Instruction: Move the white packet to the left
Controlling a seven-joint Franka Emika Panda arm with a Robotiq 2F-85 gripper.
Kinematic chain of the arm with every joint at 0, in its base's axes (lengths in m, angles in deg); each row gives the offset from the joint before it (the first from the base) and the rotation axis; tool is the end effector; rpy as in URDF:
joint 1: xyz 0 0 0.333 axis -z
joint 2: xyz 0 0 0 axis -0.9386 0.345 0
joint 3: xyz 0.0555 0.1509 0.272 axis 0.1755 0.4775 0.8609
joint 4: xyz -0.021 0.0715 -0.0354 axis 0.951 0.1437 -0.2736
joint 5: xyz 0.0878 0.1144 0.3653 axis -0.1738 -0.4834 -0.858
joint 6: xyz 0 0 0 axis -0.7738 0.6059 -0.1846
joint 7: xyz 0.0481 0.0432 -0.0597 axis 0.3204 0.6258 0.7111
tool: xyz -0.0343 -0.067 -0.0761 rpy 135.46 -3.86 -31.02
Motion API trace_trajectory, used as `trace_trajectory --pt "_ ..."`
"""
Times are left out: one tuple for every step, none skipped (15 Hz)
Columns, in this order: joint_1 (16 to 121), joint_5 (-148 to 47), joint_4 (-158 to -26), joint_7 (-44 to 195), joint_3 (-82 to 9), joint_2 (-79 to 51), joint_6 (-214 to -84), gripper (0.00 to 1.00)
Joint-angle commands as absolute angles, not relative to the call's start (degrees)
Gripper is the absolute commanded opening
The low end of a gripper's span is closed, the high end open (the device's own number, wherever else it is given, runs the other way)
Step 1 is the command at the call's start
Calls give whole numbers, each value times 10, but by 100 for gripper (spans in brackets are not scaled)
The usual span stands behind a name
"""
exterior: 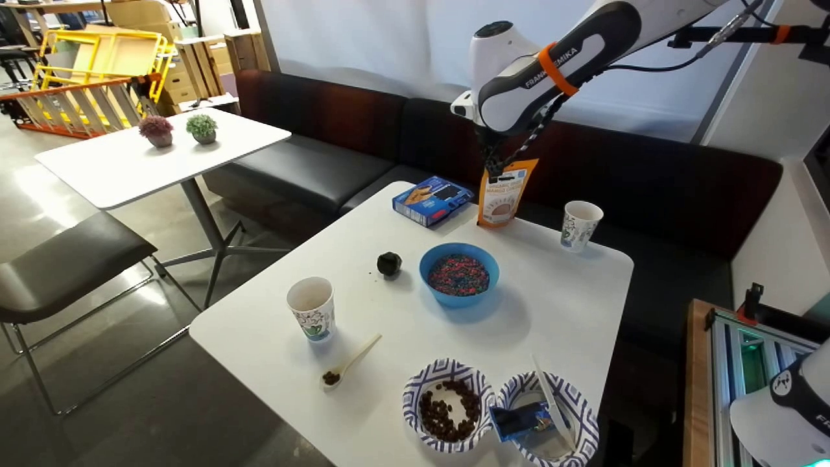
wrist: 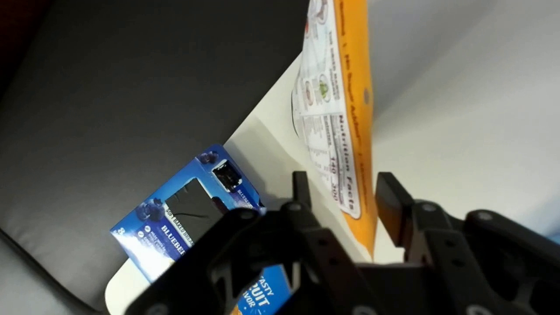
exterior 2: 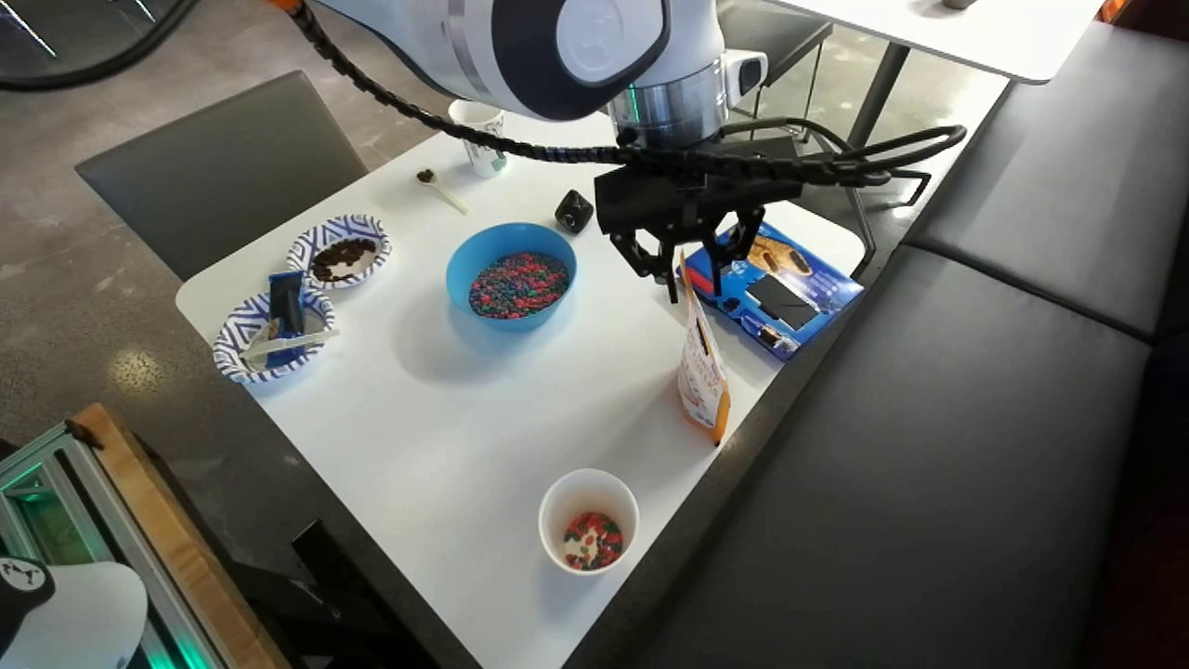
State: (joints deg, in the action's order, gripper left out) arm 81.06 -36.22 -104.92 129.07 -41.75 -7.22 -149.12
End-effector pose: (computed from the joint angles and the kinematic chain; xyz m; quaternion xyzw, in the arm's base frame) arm 0.6117 -0.2245 0.3214 0.9269 0.3436 -0.0379 0.1461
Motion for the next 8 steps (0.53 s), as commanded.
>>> trace_trajectory --pt "818 -357 -1042 1304 -406 -75 -1468 13" --pt "816 -356 -1046 1303 -406 -83 -1462 5" --pt "815 -359 -1048 1299 -406 -89 -1450 0" --pt "814 -359 -1050 1296 -406 -95 -1438 0" --pt "812 -359 -1055 1291 -406 -105 -1424 0" --pt "811 -360 -1059 1286 -405 -115 -1411 0" --pt "808 -361 -1064 1279 -405 -129 -1393 1" --pt "804 -360 -1071 1266 -405 -147 -1371 1"
